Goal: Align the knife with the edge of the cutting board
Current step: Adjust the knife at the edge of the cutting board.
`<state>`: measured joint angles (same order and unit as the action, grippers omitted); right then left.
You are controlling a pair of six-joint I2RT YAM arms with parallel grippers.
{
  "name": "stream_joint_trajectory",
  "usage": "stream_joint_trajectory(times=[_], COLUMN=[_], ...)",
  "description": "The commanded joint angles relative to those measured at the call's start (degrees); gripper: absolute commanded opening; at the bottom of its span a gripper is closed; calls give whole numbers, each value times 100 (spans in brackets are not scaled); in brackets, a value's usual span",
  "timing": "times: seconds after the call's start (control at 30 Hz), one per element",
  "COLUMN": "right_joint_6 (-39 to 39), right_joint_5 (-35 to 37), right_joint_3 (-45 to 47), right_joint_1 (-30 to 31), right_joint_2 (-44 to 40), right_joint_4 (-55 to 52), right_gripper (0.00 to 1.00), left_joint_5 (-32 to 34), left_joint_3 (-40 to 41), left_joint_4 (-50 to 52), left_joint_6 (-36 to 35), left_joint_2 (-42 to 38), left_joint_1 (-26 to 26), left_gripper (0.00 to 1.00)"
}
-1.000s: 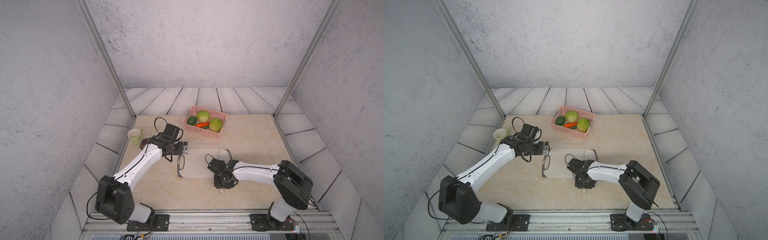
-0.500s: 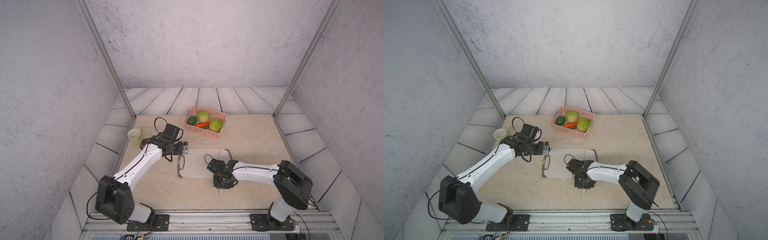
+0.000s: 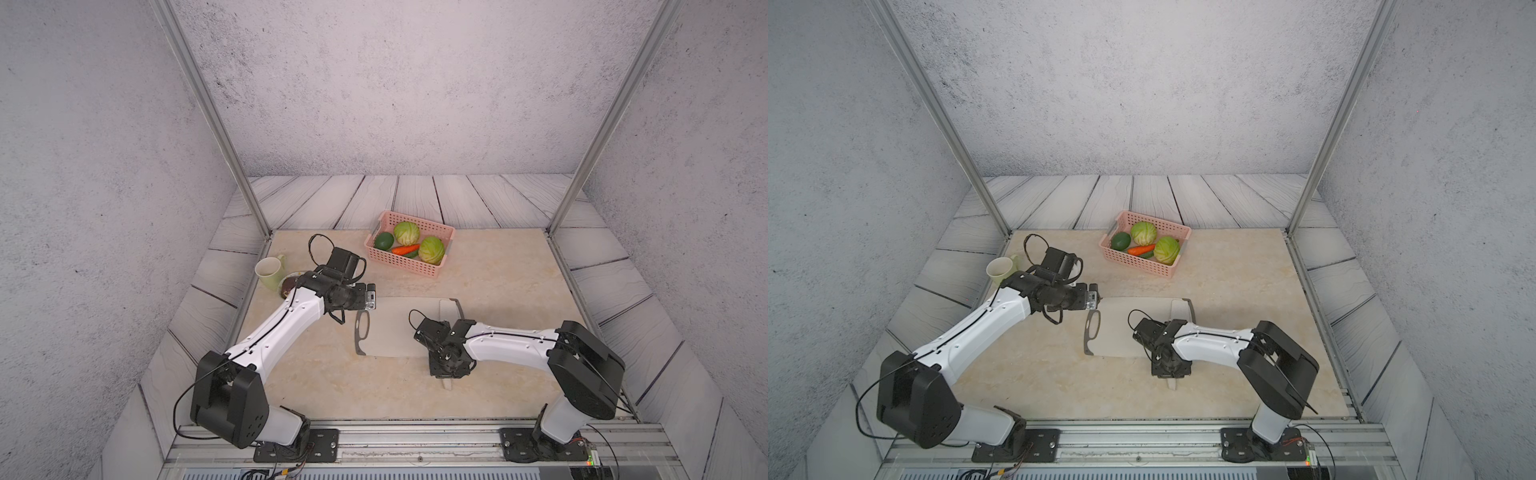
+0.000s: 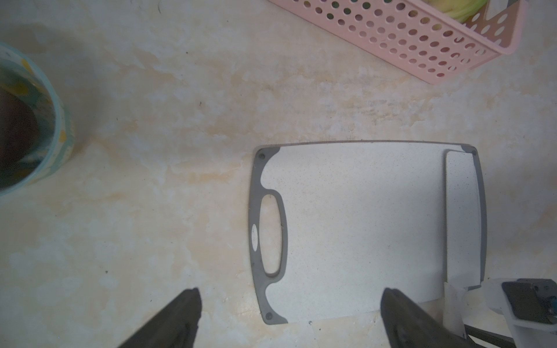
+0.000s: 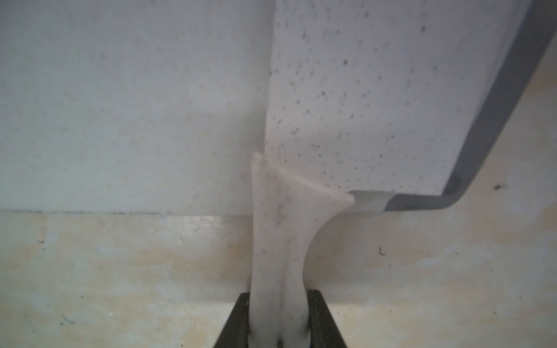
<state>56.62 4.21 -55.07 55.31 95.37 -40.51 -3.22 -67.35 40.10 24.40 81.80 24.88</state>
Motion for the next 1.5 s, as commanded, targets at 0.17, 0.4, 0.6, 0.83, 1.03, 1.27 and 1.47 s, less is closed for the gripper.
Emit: stream_joint_trajectory(times=[0.17,0.4,0.6,0.83,1.03,1.27,1.47], right_joint_6=[86,69,68,83,-1,-55,-21], right_joint_5=[486,605,686,720,669,812,915], right_joint_3=[-165,-244,-276,-287,-304,-475,-548], right_joint_1=[-11,-7,-3,-3,33,130,167], right_joint_2=[-36,28,75,118,26,36,-9], right_joint_4=[-460,-589,-658,-691,-561,-747,-905], right_gripper=[0,0,0,0,0,0,0], left_joint_5=[6,-3,-20,-4,-25,-20,-12], left_joint_3=[-134,-123,-136,-128,-123,-126,-131], left_joint_4=[67,53,64,61,60,59,61], left_joint_6=[-58,-47,-48,-32,-38,-39,-34], left_joint_2=[47,63,84,76,103,108,99], left_joint_1=[43,43,41,38,51,51,57], left_gripper=[98,98,98,98,98,98,98])
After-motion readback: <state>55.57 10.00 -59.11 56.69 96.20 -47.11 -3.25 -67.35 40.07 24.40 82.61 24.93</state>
